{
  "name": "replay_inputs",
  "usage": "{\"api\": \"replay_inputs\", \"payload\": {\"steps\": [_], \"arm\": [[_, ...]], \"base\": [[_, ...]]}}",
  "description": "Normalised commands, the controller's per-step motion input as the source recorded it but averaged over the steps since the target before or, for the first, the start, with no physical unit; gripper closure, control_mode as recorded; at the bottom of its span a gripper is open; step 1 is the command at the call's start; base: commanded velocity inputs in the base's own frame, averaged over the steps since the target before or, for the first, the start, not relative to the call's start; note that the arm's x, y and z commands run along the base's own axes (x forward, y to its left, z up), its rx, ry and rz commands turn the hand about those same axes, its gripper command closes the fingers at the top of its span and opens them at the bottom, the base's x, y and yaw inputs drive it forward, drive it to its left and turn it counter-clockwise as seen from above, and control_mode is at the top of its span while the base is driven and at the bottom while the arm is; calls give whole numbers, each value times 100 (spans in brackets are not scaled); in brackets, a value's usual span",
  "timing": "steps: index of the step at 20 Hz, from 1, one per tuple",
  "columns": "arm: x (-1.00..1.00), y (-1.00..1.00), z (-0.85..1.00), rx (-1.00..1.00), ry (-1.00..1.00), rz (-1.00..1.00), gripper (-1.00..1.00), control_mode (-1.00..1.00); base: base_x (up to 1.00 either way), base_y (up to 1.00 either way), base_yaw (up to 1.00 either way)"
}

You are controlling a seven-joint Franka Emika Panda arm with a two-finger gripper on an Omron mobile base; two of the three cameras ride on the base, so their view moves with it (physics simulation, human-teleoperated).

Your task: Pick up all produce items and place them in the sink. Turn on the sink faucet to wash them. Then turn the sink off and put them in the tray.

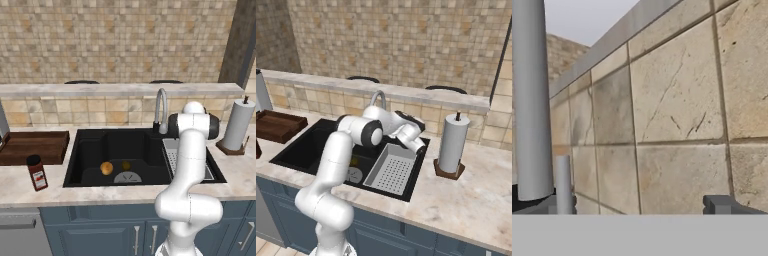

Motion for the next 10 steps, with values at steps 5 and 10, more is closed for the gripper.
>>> {"api": "replay_inputs", "payload": {"steps": [5,10], "arm": [[30,0,0,0,0,-11,-100,-100],[25,0,-1,0,0,-12,-100,-100]], "base": [[0,0,0],[0,0,0]]}}
